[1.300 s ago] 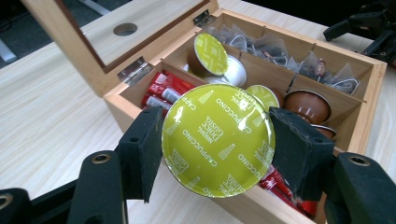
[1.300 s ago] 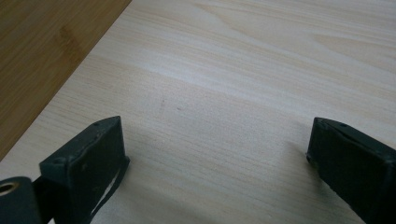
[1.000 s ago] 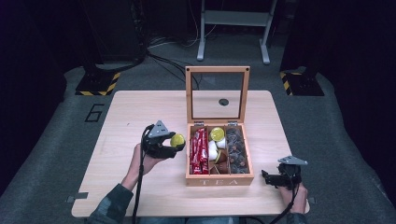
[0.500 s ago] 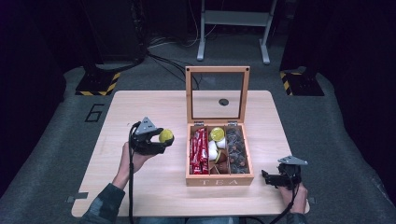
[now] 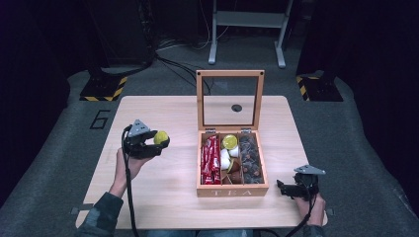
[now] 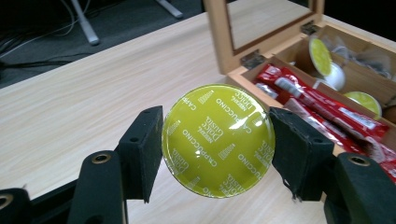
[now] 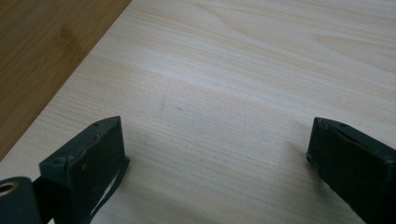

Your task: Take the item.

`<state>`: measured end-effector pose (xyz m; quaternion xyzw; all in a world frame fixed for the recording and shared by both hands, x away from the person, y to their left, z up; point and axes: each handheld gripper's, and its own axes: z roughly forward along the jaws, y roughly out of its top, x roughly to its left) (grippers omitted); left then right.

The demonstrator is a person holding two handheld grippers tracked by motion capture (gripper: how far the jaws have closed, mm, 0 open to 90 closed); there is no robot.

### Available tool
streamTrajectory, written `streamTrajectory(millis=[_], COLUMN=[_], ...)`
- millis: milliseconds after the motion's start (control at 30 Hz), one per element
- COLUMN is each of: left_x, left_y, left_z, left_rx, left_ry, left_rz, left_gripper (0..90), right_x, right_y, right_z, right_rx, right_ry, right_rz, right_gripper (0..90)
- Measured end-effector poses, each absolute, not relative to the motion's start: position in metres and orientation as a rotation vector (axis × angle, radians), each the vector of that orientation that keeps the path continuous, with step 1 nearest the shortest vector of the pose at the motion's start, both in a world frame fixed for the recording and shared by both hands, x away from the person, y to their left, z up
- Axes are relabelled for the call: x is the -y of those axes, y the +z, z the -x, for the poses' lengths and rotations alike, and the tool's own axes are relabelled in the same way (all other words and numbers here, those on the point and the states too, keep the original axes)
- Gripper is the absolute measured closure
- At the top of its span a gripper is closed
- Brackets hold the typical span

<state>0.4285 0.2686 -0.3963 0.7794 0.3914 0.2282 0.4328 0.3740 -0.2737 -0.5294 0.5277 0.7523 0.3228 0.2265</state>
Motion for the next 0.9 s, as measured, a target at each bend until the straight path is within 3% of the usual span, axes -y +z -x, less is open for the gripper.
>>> streamTrajectory(millis=[567, 900], left_x=[-0.304, -0.305], left_y=[-0.406, -0.421], left_z=[-0.443, -0.454], left_rx=[-1.163, -1.224], left_ry=[0.633, 0.647], left_rz=[-1.861, -1.860], left_gripper=[38.0, 38.1], right_x=[0.274, 0.274], right_y=[-0.529, -0.530], right_z=[-0.374, -0.374], right_rx=[-2.072, -2.072], right_ry=[0.890, 0.890], right_rz=[-1.455, -1.454], right_gripper=[3.5, 3.5])
